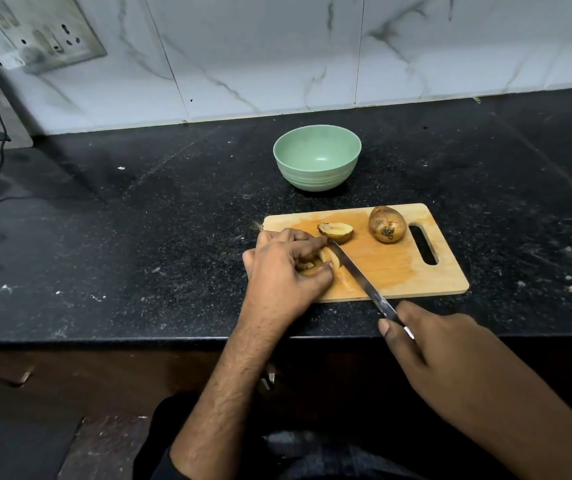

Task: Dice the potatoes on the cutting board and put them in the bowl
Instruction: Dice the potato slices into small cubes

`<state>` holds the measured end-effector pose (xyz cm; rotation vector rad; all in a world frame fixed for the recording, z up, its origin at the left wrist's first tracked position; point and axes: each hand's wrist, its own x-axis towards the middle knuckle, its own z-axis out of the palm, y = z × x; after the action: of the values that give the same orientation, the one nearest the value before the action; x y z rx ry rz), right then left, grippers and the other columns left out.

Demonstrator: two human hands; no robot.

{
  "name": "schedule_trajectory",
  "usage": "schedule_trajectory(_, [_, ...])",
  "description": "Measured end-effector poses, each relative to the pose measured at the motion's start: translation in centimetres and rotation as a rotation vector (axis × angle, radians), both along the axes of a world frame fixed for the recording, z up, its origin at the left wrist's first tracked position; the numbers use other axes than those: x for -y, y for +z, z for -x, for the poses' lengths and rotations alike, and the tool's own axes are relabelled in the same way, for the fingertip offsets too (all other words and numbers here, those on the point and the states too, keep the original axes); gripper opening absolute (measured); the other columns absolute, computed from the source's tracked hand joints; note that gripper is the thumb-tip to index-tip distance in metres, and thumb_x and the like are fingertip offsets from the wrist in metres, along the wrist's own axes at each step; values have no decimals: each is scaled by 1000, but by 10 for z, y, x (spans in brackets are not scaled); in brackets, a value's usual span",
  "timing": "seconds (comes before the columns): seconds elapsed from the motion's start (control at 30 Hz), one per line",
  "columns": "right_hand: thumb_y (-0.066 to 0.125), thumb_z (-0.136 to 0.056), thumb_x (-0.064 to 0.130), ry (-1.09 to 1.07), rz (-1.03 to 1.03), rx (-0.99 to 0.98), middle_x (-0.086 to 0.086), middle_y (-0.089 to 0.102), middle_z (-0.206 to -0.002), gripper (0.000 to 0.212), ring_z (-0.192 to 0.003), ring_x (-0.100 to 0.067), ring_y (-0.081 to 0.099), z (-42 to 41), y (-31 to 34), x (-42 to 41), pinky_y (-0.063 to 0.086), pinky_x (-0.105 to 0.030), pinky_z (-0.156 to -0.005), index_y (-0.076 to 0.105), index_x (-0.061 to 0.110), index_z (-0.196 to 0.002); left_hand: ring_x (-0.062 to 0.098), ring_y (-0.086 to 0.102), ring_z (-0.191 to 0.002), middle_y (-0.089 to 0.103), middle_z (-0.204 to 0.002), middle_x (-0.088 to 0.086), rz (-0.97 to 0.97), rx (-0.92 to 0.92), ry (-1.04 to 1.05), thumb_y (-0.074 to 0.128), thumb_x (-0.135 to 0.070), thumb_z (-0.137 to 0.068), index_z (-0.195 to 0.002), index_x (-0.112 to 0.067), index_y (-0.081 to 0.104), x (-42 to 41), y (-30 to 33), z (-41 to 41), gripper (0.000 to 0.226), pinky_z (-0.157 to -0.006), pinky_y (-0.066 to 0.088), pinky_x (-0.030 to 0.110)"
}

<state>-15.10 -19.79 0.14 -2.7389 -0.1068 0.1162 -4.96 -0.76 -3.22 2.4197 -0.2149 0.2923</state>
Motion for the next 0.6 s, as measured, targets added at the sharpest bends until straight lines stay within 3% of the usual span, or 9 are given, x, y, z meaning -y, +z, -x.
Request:
schedule_trajectory(0.23, [24,-102,55,-9,42,-29,5,53,-70,31,-63,-7,47,-2,-2,-10,39,-28,-57,34,32,-84,-4,39,-110,55,-99,-29,62,48,59,78,-36,-79,-116,-35,66,-1,-1,9,40,-90,14,21])
schedule_trajectory(0.6, [27,-104,50,15,117,-13,8,49,-76,30,-73,-16,50,-22,-4,-20,40,-32,-62,50,30,-104,-3,40,-112,59,-102,-28,73,118,71,79,-45,-78,-111,-34,68,-6,-7,18,37,-90,17,26])
